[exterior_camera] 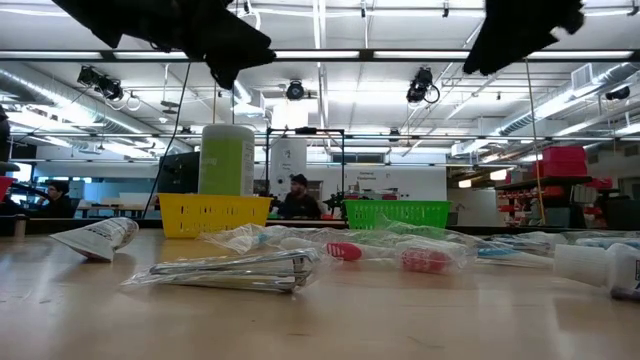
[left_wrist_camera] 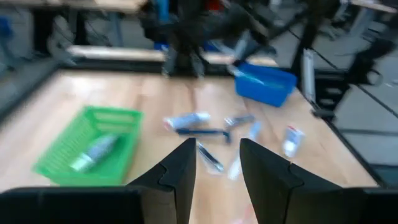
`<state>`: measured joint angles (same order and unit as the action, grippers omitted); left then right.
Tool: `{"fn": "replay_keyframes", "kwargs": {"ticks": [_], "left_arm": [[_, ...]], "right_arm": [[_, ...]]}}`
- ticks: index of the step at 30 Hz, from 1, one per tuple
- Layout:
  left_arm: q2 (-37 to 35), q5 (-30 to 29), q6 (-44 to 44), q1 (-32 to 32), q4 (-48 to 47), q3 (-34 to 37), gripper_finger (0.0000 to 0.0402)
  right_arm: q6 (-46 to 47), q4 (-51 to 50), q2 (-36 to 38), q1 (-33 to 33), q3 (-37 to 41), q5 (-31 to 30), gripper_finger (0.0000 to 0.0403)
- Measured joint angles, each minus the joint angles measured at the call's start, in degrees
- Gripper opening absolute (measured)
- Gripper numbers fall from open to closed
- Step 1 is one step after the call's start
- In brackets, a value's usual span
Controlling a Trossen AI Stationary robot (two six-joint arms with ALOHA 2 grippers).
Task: Pick & Place Travel size toiletries
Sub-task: Put the blue razor into the red bin
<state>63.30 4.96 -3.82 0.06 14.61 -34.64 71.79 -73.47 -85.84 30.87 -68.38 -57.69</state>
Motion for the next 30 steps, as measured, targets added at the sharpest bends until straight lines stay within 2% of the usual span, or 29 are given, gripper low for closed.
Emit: {"fn": "replay_keyframes", "kwargs": {"ticks": [2, 7, 10, 12, 15, 17, 18, 20, 23, 27, 30], "left_arm": [[1.5, -0.3, -0.1, -1.7, 1.3, -0.1, 0.0133], [6.3, -2.2, -0.1, -5.0, 5.5, -0.1, 0.0133], [9.3, -2.7, -0.8, -6.6, 7.9, -0.1, 0.0133], [10.9, -2.9, -2.3, -7.2, 8.1, -0.1, 0.0133], [12.4, -5.7, -4.8, -7.9, 8.3, -0.1, 0.0133], [12.9, -7.7, -5.6, -8.2, 8.2, -0.1, 0.0133], [12.9, -8.4, -5.8, -8.2, 8.1, -0.1, 0.0133], [12.8, -9.0, -5.6, -8.2, 8.6, -0.1, 0.0133], [12.8, -9.0, -5.6, -8.2, 9.3, -0.1, 0.0133], [12.8, -9.0, -5.6, -8.2, 9.0, -0.1, 0.0133], [12.8, -9.0, -5.4, -8.2, 9.2, -0.1, 0.0133]], "right_arm": [[-4.5, 1.0, 0.0, -3.5, 0.0, 3.5, 0.0222], [-12.8, 1.4, 0.0, -14.0, 0.0, 19.2, 0.0227], [-18.9, 5.0, 0.0, -17.9, 1.0, 22.2, 0.0231], [-27.3, 10.8, 0.0, -19.3, 3.0, 25.7, 0.0231], [-36.2, 20.2, 0.0, -20.9, 6.8, 40.0, 0.0226], [-33.4, 26.0, 0.0, -21.6, 9.4, 49.3, 0.0223], [-29.8, 28.6, 0.0, -21.9, 10.5, 51.6, 0.0223], [-23.6, 33.0, 0.0, -22.1, 12.8, 53.1, 0.0221], [-20.5, 34.1, 0.0, -21.7, 15.5, 53.9, 0.0214], [-11.2, 35.0, 0.0, -21.4, 18.9, 55.2, 0.0204], [-8.8, 42.0, 0.0, -21.4, 22.7, 56.3, 0.0198]]}}
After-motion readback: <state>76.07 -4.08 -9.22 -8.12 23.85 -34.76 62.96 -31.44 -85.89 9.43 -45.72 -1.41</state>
